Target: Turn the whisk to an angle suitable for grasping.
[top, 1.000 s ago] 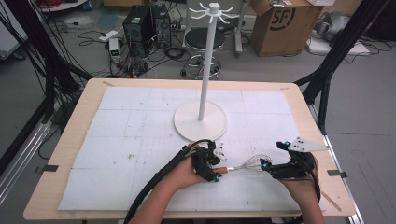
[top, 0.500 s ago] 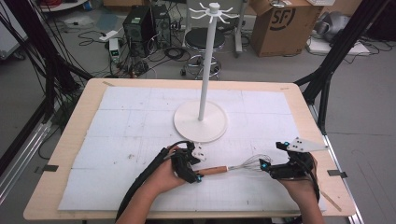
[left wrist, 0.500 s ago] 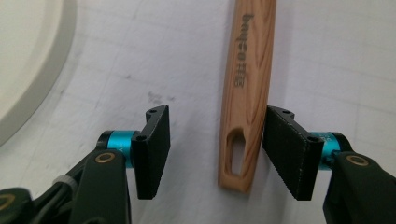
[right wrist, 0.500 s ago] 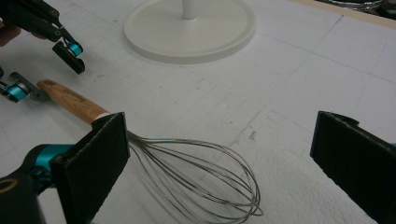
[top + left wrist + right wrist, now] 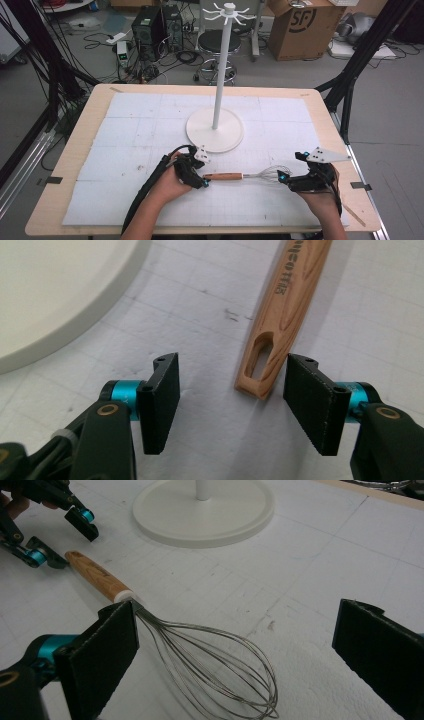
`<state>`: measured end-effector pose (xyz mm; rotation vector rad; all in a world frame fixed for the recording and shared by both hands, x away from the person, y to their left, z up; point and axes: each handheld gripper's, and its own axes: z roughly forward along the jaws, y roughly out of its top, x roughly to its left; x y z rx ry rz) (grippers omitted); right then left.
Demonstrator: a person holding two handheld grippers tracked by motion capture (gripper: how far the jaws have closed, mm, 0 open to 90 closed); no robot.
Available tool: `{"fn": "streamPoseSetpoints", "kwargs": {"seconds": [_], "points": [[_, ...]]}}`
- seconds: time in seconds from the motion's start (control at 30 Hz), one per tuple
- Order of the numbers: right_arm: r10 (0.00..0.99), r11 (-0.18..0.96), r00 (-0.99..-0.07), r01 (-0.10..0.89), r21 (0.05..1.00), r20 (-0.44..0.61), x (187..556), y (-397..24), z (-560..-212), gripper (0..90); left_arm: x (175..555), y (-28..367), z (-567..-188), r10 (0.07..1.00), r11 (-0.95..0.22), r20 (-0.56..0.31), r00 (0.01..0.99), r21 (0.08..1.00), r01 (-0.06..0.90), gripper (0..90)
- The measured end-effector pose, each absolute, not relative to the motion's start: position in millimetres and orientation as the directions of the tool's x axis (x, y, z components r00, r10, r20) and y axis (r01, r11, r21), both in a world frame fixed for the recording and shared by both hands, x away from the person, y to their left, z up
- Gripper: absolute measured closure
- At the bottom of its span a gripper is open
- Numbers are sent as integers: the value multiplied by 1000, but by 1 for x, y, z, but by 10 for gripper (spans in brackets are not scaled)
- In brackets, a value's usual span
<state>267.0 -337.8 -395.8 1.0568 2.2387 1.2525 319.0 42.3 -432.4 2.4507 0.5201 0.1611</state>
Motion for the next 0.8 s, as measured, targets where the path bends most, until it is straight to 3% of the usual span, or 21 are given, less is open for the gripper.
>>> {"fn": "streamPoseSetpoints", "kwargs": {"seconds": [0.33,0.8], "points": [[756,324,-653,434,841,46,267,-340,-397,35,334,55,-433,476,-648,-62,877,649,398,366],[757,330,-652,437,837,42,266,-339,-398,35,321,85,-415,491,-577,-80,867,716,393,315]]}}
